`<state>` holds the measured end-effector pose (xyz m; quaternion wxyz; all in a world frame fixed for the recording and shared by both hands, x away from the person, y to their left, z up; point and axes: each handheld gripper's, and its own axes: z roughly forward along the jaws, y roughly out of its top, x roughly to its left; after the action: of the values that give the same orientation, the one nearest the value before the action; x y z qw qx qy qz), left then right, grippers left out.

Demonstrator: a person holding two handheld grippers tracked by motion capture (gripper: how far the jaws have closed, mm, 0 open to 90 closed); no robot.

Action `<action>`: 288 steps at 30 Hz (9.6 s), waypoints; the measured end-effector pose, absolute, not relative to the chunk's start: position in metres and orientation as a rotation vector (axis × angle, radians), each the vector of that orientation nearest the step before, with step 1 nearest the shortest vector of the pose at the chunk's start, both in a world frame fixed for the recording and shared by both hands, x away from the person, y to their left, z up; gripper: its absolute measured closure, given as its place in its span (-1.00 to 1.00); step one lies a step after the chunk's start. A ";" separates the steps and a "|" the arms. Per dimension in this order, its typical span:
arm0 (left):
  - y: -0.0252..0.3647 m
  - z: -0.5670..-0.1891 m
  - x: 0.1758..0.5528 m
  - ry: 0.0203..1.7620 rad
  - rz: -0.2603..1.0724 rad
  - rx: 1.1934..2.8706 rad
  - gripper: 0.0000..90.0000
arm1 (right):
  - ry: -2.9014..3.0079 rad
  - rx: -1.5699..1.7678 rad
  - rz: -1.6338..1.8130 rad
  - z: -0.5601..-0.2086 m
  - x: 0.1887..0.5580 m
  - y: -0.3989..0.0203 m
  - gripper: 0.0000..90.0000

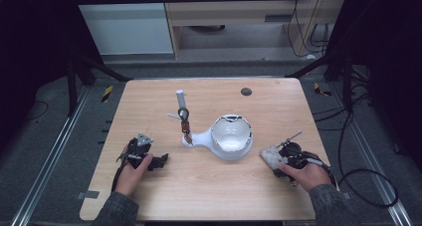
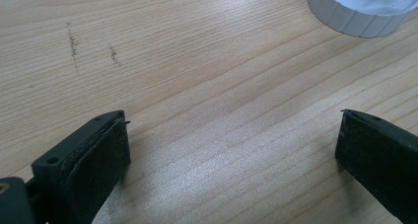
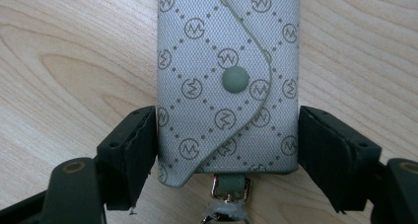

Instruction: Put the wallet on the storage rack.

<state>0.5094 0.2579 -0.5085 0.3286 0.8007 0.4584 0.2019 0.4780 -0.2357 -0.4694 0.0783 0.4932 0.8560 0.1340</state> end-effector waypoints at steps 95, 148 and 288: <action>0.257 -0.508 0.509 1.193 0.524 2.099 -1.00 | 2.625 0.886 0.373 -0.363 0.472 -0.161 -0.33; 0.256 -0.509 0.510 1.183 0.524 2.099 -1.00 | 2.758 0.857 0.207 -0.373 0.524 -0.093 -0.32; 0.254 -0.509 0.510 1.172 0.515 2.104 -1.00 | 2.646 0.954 0.464 -0.358 0.518 -0.112 -0.83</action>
<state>0.5096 0.2544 -0.5087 0.3332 0.8055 0.4486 0.1971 0.5178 -0.1115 -0.3579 0.1446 0.3312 0.9184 0.1610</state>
